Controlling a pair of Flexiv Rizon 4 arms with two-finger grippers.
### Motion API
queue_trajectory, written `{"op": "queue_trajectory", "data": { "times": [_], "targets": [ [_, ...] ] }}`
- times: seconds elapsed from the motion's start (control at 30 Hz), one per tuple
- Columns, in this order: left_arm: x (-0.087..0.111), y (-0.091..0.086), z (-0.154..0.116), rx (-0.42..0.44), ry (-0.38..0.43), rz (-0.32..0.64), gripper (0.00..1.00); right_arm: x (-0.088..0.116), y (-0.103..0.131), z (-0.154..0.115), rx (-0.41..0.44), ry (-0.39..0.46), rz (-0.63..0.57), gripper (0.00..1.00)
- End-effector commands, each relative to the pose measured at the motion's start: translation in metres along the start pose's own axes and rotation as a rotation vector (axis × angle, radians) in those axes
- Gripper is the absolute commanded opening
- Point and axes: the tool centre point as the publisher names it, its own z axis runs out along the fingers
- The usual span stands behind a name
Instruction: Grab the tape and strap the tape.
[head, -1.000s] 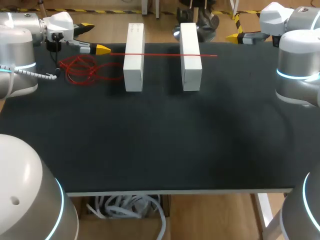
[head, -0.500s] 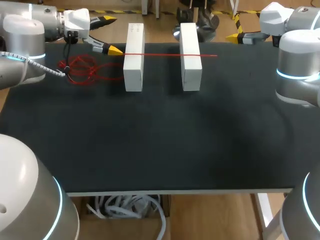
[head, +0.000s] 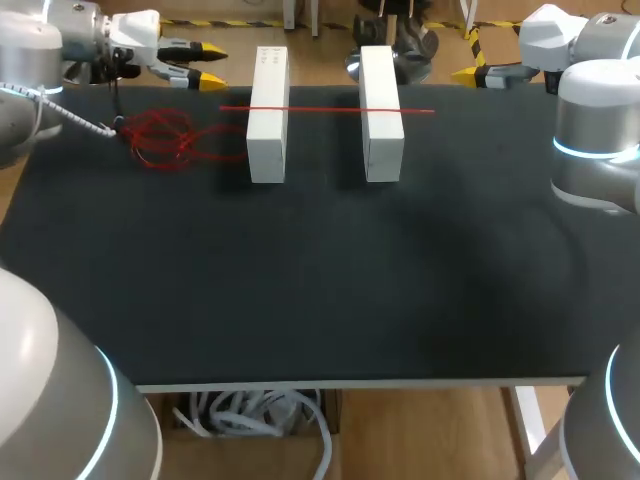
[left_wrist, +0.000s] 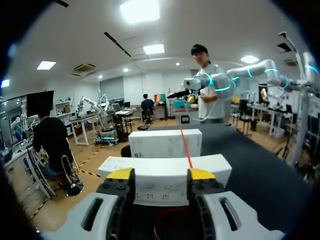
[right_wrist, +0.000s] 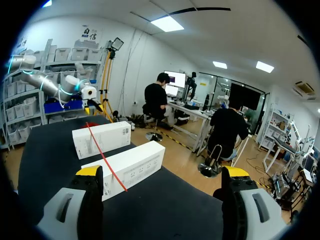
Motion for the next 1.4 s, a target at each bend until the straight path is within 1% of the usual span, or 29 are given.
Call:
{"op": "queue_trajectory", "data": {
  "times": [0.03,0.07,0.13,0.17,0.2,0.23,0.27,0.3,0.33,0.43,0.47,0.5,0.53,0.6,0.67,0.7,0.77,0.8,0.9,0.93,1.0,1.13,1.2,1.33,1.4],
  "targets": [
    [0.005,-0.001,-0.009,0.002,-0.019,0.001,0.16,0.0,-0.001,0.0,-0.002,0.0,0.0,1.0],
    [0.006,-0.001,-0.011,0.007,-0.03,-0.004,0.0,0.0,-0.001,0.0,-0.002,0.0,0.0,1.0],
    [0.008,-0.001,-0.013,0.01,-0.045,-0.005,0.0,0.0,-0.001,0.0,-0.002,0.0,0.0,1.0],
    [0.011,-0.001,-0.014,0.008,-0.049,-0.003,0.07,0.0,-0.001,0.0,-0.002,0.0,0.0,1.0],
    [0.015,-0.002,-0.014,0.008,-0.054,-0.002,0.3,0.0,-0.001,0.0,-0.002,0.0,0.0,1.0],
    [0.017,-0.002,-0.014,0.012,-0.054,-0.005,0.38,0.0,-0.001,0.0,-0.002,0.0,0.0,1.0],
    [0.02,-0.002,-0.014,0.005,-0.059,-0.002,0.33,0.0,-0.001,0.0,-0.002,0.0,0.0,1.0],
    [0.021,-0.002,-0.014,0.003,-0.072,-0.004,0.33,0.0,-0.001,0.0,-0.002,0.0,0.0,1.0],
    [0.022,-0.002,-0.014,0.008,-0.075,-0.008,0.39,0.0,-0.001,0.0,-0.002,0.0,0.0,1.0],
    [0.028,-0.002,-0.012,0.005,-0.095,-0.01,0.4,0.0,-0.001,0.0,-0.002,0.0,0.0,1.0],
    [0.03,-0.003,-0.012,0.007,-0.096,-0.011,0.47,0.0,-0.001,0.0,-0.002,0.0,0.0,1.0],
    [0.032,-0.003,-0.011,0.009,-0.099,-0.012,0.35,0.0,-0.001,0.0,-0.002,0.0,0.0,1.0],
    [0.034,-0.004,-0.011,0.007,-0.106,-0.013,0.3,0.0,-0.001,0.0,-0.002,0.0,0.0,1.0],
    [0.036,-0.004,-0.01,0.007,-0.125,-0.021,0.32,0.0,-0.001,0.0,-0.002,0.0,0.0,1.0],
    [0.039,-0.003,-0.009,0.007,-0.145,-0.026,0.37,0.0,-0.001,0.0,-0.002,0.0,0.0,1.0],
    [0.041,-0.002,-0.008,0.007,-0.146,-0.027,0.42,0.0,-0.001,0.0,-0.002,0.0,0.0,1.0],
    [0.046,-0.001,-0.006,0.007,-0.157,-0.034,0.44,0.0,-0.001,0.0,-0.002,0.0,0.0,1.0],
    [0.048,0.0,-0.005,0.012,-0.156,-0.039,0.48,0.0,-0.001,0.0,-0.002,0.0,0.0,1.0],
    [0.053,0.002,-0.001,0.013,-0.16,-0.043,0.46,0.0,-0.001,0.0,-0.002,0.0,0.0,1.0],
    [0.055,0.003,0.0,0.012,-0.165,-0.047,0.4,0.0,-0.001,0.0,-0.002,0.0,0.0,1.0],
    [0.057,0.007,0.003,0.012,-0.169,-0.055,0.42,0.0,-0.001,0.0,-0.002,0.0,0.0,1.0],
    [0.059,0.014,0.01,0.01,-0.175,-0.068,0.42,0.0,-0.001,0.0,-0.002,0.0,0.0,1.0],
    [0.058,0.017,0.013,0.008,-0.175,-0.068,0.44,0.0,-0.001,0.0,-0.002,0.0,0.0,1.0],
    [0.055,0.019,0.016,0.01,-0.175,-0.066,0.41,0.0,-0.001,0.0,-0.002,0.0,0.0,1.0],
    [0.054,0.021,0.016,0.009,-0.175,-0.066,0.41,0.0,-0.001,0.0,-0.002,0.0,0.0,1.0]
  ]
}}
